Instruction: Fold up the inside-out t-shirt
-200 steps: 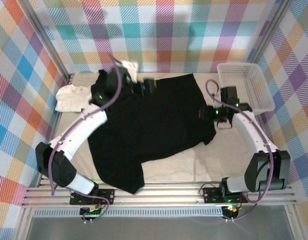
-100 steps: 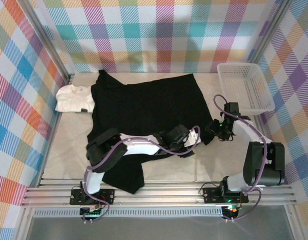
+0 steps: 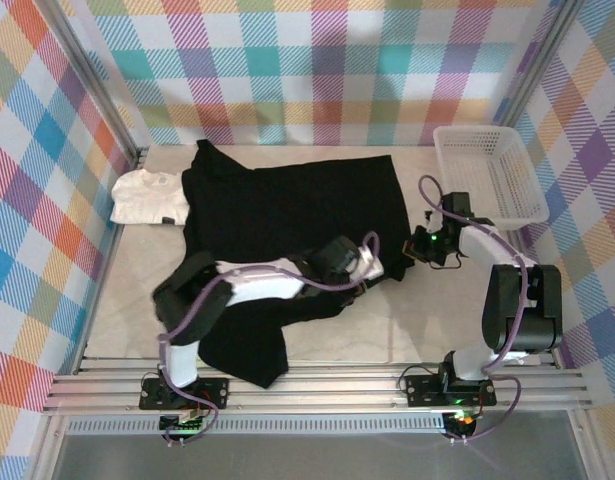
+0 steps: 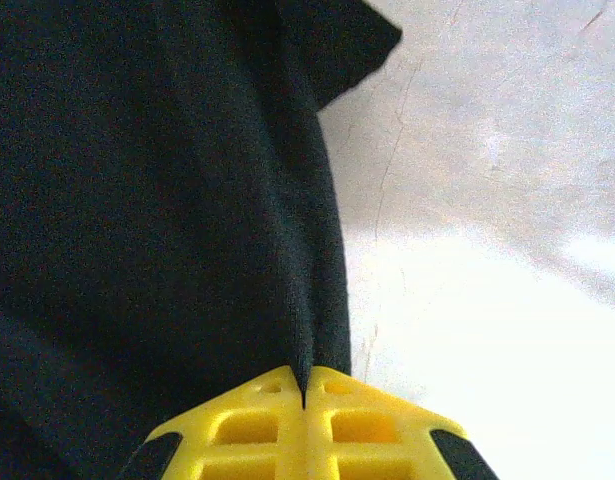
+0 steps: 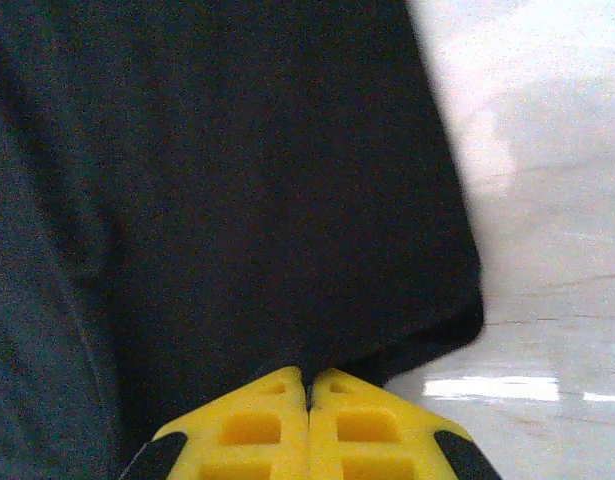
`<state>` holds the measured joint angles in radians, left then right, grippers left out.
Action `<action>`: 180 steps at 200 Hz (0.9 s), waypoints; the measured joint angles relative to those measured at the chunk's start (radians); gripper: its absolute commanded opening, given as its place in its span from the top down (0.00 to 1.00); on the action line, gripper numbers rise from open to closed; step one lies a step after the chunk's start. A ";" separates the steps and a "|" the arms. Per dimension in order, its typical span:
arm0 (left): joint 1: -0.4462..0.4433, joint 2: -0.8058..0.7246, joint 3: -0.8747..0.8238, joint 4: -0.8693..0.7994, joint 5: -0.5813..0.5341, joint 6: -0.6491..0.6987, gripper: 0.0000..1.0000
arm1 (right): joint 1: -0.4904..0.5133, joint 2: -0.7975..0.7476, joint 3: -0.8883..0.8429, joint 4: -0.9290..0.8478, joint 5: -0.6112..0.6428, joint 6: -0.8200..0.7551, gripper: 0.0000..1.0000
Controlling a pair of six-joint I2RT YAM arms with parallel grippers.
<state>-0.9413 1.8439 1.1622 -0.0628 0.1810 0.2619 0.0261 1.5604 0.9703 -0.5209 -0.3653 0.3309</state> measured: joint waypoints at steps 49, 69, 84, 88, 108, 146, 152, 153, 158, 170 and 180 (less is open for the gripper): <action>0.169 -0.183 -0.124 -0.043 0.257 -0.177 1.00 | 0.165 0.267 0.301 -0.030 -0.088 -0.051 0.84; 0.220 -0.158 -0.144 -0.045 0.309 -0.251 1.00 | 0.180 0.347 0.355 -0.034 -0.045 -0.062 0.71; 0.244 -0.139 -0.144 -0.040 0.333 -0.301 1.00 | 0.180 0.324 0.328 -0.047 -0.011 -0.068 0.63; 0.248 -0.135 -0.144 -0.039 0.339 -0.311 1.00 | 0.180 0.306 0.309 -0.042 -0.003 -0.070 0.61; 0.261 -0.118 -0.144 -0.027 0.370 -0.362 1.00 | 0.187 0.156 0.172 -0.037 0.021 -0.077 0.54; 0.270 -0.092 -0.143 -0.011 0.416 -0.418 1.00 | 0.283 -0.069 -0.044 0.003 0.030 -0.062 0.41; 0.270 -0.090 -0.142 -0.011 0.422 -0.424 1.00 | 0.299 -0.071 -0.060 0.016 0.032 -0.059 0.41; 0.270 -0.090 -0.142 -0.011 0.423 -0.424 1.00 | 0.301 -0.070 -0.062 0.017 0.032 -0.058 0.41; 0.270 -0.089 -0.140 -0.011 0.426 -0.427 1.00 | 0.315 -0.064 -0.072 0.029 0.032 -0.055 0.41; 0.270 -0.085 -0.135 -0.012 0.434 -0.431 1.00 | 0.336 -0.035 -0.080 0.053 0.034 -0.047 0.41; 0.270 -0.085 -0.130 -0.011 0.439 -0.434 1.00 | 0.342 -0.003 -0.079 0.086 0.036 -0.042 0.41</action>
<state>-0.6712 1.7592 1.0317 -0.0742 0.6205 -0.1719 0.3683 1.5574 0.8909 -0.4351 -0.3294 0.2893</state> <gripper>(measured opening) 0.049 0.591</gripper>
